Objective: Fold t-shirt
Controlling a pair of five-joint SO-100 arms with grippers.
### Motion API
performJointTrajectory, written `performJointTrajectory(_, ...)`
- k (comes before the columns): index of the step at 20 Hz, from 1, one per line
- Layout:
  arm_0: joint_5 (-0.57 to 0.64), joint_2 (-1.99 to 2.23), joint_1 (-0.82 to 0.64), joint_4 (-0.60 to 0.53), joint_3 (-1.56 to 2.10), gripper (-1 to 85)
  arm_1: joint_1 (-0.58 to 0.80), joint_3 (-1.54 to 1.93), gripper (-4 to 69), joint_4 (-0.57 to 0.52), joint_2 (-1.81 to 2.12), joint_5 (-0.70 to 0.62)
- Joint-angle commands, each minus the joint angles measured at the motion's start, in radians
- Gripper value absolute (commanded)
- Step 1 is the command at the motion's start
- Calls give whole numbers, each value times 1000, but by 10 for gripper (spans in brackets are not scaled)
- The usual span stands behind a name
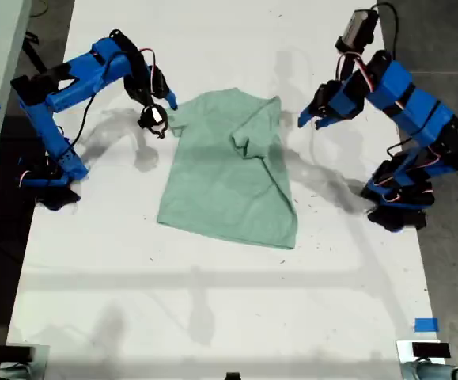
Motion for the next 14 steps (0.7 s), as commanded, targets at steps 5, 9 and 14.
performJointTrajectory(5,2,-184,-55,-78,-130,233,-12,35,153,-44,89,17)
performJointTrajectory(9,-18,-347,-84,-78,-233,231,-12,103,149,-44,170,31)
performJointTrajectory(14,-48,-436,-117,-18,-311,0,-3,209,145,-37,304,46)
